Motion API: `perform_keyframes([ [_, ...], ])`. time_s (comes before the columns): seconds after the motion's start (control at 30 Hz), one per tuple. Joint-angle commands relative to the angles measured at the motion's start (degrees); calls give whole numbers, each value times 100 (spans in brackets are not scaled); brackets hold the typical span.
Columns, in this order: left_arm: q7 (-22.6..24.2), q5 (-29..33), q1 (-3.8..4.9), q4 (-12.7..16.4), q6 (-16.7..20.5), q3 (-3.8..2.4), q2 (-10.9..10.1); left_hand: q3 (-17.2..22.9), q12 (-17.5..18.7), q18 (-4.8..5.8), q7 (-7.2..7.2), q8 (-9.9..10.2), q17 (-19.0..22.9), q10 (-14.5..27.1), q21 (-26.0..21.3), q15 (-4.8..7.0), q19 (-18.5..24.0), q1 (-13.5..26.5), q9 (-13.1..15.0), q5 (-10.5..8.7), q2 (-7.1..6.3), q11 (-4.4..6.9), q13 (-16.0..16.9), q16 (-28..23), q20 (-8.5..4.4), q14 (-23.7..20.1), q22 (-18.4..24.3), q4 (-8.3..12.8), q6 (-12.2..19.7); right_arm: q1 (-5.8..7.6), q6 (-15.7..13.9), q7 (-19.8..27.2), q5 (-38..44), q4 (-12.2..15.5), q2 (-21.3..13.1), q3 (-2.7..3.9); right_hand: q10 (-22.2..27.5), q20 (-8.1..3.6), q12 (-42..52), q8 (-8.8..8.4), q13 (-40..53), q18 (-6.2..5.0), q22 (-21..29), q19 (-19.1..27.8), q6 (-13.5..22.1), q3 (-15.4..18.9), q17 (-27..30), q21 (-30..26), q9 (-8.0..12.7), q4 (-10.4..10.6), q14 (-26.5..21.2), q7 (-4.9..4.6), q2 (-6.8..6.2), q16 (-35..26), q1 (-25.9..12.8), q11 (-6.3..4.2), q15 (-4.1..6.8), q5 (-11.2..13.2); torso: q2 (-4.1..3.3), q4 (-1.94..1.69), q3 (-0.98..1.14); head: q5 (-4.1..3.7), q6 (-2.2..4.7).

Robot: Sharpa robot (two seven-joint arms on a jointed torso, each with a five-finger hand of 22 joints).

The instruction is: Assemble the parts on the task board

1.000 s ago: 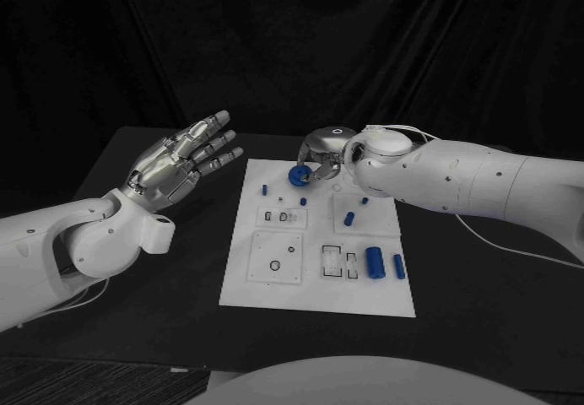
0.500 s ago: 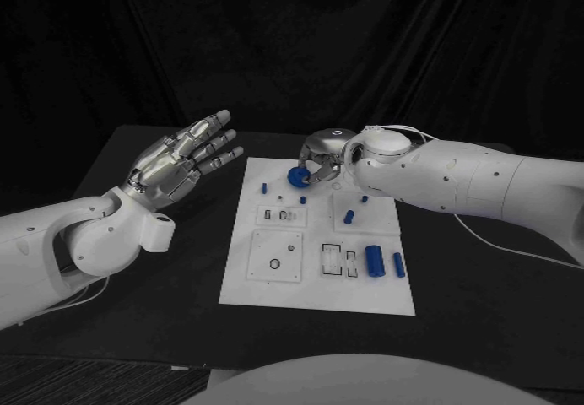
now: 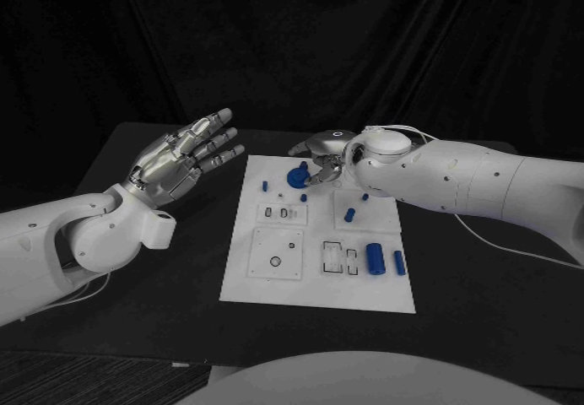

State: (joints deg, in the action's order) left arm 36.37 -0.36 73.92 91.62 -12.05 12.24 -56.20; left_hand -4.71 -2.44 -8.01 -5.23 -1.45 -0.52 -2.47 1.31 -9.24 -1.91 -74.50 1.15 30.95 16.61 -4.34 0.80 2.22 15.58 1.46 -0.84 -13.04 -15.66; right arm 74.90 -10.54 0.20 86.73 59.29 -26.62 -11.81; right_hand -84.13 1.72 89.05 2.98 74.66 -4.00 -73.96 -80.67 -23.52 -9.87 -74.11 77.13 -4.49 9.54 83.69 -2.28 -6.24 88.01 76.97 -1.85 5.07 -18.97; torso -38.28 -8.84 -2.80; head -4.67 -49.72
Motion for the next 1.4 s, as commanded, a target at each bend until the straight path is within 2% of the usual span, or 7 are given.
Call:
perform_keyframes([
  [0.03, 40, -2, -10, -4, -85, -5, 11, 163, -88, -210, 7, -75, -44, -15, 66, -64, -37, -113, 91, 76, -41, -56, 43, 86, 39, 3, -27, -7, 12, -16, -33, 22, 2, 7, -10, 3, -587, -50, 95, -77, 1534, -6, -627, -34, 185, 7, -1223, -129, 85, -72, 504, 24, 91, -92, -26, -64, 36, 66, -2, 1, -1, -1, -11],
  [0.2, 32, -2, -13, -19, -94, -5, 20, 176, -91, -209, 6, -73, -45, -12, 67, -66, -39, -121, 90, 84, -40, -60, 43, 90, 40, 4, -28, 1, 17, -16, -119, 36, 2, 27, -32, 3, -587, -80, 95, -88, 1534, -21, -592, -2, 367, 24, -1181, -199, 140, -83, 489, 85, 99, -131, -26, -110, 70, 111, -1, -2, 1, -2, -17],
  [0.4, 25, -2, -18, -27, -99, -5, 14, 183, -89, -209, 5, -72, -44, -8, 66, -67, -38, -124, 90, 89, -38, -61, 42, 90, 41, 3, -27, 5, 20, 6, -497, 146, 2, 206, -207, 3, -587, -100, 95, -6, 1534, -22, -586, 0, -19, 33, -1163, -228, 97, -87, 483, 67, 122, -151, -21, -113, 84, 141, 0, -3, -1, -14, 3],
  [0.57, 20, -2, -20, -25, -92, -5, -11, 189, -92, -209, 5, -73, -45, -8, 68, -67, -41, -127, 90, 93, -38, -64, 42, 93, 41, 3, -28, 8, 17, 157, -852, 219, 2, 606, -626, 3, -587, -73, 95, 407, 1534, 20, -693, -118, -1783, 97, -1280, -105, -168, -32, 534, -46, 153, -59, -95, -37, 37, 224, 1, -2, -4, 10, -14],
  [0.77, 12, -2, -22, -38, -83, -5, -19, 194, -96, -209, 5, -73, -46, -9, 69, -68, -43, -129, 91, 97, -39, -67, 43, 98, 42, 5, -29, 11, 13, 343, -1107, 157, 2, 1161, -1354, 3, -587, -58, 95, 782, 1534, 203, -1173, -550, -2509, 256, -1589, 603, -436, 132, 631, -55, 120, 199, -206, -21, 24, 620, 4, 3, -5, 11, -28],
  [1.03, 13, -2, -52, -45, -94, -5, -33, 202, -99, -209, 4, -75, -48, -8, 71, -70, -45, -134, 92, 104, -41, -67, 44, 104, 43, 8, -29, 18, 5, 359, -1435, -59, 2, 1451, -2066, -1, -587, -77, 95, 959, 1534, 255, -1325, -654, -2495, 396, -1589, 810, -623, 458, 631, -18, -87, 199, -255, -49, 43, 860, 5, 6, -1, -6, -25],
  [1.4, 20, -2, -124, -33, -97, -5, -78, 230, -110, -208, -9, -83, -49, -6, 76, -84, -52, -146, 96, 120, -45, -49, 45, 114, 48, 10, -32, 36, -26, 75, -2088, 239, 2, 1348, -2544, -4, -587, -86, 95, 1109, 1534, 325, -1474, -791, -2491, 617, -1589, 1049, -777, 746, 631, -5, -473, 199, -641, -62, 56, 825, 38, 33, -11, -12, -28],
])
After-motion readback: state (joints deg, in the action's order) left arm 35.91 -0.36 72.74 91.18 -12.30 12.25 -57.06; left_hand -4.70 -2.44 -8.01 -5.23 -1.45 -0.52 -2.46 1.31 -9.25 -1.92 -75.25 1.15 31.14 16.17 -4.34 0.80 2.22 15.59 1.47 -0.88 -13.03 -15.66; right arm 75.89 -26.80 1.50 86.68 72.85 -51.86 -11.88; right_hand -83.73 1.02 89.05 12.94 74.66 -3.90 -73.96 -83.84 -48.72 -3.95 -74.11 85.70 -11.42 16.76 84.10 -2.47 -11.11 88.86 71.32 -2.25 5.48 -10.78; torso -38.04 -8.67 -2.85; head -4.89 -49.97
